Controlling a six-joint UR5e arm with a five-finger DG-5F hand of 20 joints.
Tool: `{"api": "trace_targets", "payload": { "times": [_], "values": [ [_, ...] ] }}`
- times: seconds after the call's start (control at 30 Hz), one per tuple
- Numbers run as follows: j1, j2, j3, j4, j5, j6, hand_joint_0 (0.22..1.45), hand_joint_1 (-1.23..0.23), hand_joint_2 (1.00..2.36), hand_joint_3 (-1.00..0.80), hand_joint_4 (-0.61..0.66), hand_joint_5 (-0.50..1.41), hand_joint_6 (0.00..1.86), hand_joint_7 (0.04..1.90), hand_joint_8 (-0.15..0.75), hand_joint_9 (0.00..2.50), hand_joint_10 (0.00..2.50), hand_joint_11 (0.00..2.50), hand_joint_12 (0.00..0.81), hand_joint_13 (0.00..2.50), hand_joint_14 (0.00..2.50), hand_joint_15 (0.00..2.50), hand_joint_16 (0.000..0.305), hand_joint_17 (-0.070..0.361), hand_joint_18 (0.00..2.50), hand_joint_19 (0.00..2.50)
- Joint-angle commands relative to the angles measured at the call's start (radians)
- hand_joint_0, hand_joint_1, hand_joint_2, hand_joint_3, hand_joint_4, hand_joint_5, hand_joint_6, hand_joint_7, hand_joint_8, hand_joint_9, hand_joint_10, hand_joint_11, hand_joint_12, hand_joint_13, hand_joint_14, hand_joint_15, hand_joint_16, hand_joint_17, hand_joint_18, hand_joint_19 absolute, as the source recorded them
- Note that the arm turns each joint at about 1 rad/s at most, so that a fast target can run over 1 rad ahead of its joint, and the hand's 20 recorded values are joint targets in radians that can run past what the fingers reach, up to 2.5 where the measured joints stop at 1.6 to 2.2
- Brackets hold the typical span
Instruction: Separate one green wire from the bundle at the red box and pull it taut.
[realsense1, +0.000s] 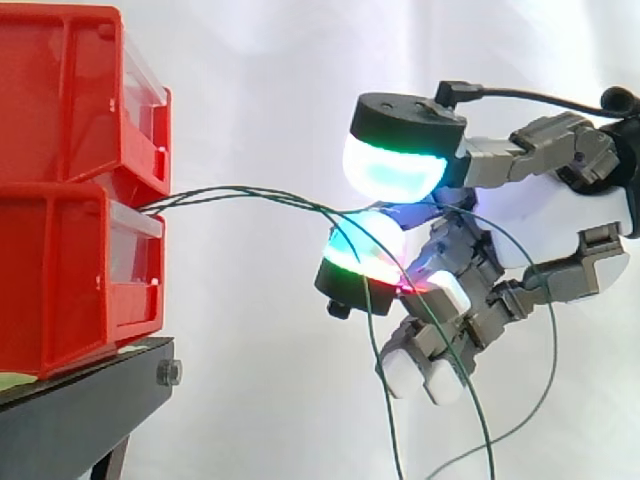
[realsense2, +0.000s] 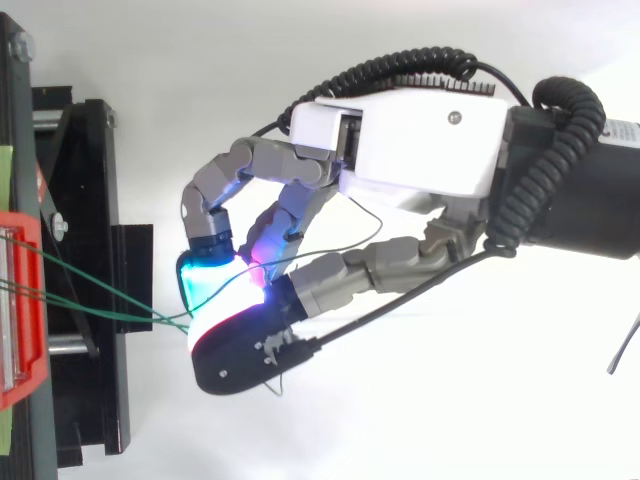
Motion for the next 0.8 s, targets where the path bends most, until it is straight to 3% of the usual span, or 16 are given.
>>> {"api": "trace_targets", "payload": {
  "times": [0.0,0.23,0.43,0.77],
  "values": [
    [0.000,0.000,0.000,-0.002,0.000,0.002,0.53,-0.53,1.00,-0.50,0.11,-0.14,0.88,1.09,0.289,1.17,0.02,0.83,0.363,0.92,0.02,0.45,0.047,0.105,0.81,0.51],
    [0.000,0.000,0.000,0.002,0.000,0.000,0.51,-0.43,1.00,-0.50,0.11,-0.14,0.88,1.08,0.299,1.18,0.02,0.81,0.373,0.93,0.02,0.45,0.050,0.111,0.83,0.52],
    [0.000,0.000,0.000,0.006,0.005,-0.004,0.57,-0.38,1.00,-0.50,0.10,-0.14,0.87,1.11,0.288,1.18,0.02,0.81,0.362,0.92,0.02,0.45,0.047,0.105,0.80,0.54],
    [-0.001,-0.003,-0.003,0.120,0.037,-0.044,0.58,-0.57,1.02,-0.26,0.10,-0.16,0.87,1.13,0.290,1.13,0.02,0.83,0.364,0.91,0.02,0.46,0.047,0.106,0.79,0.54]
  ]
}}
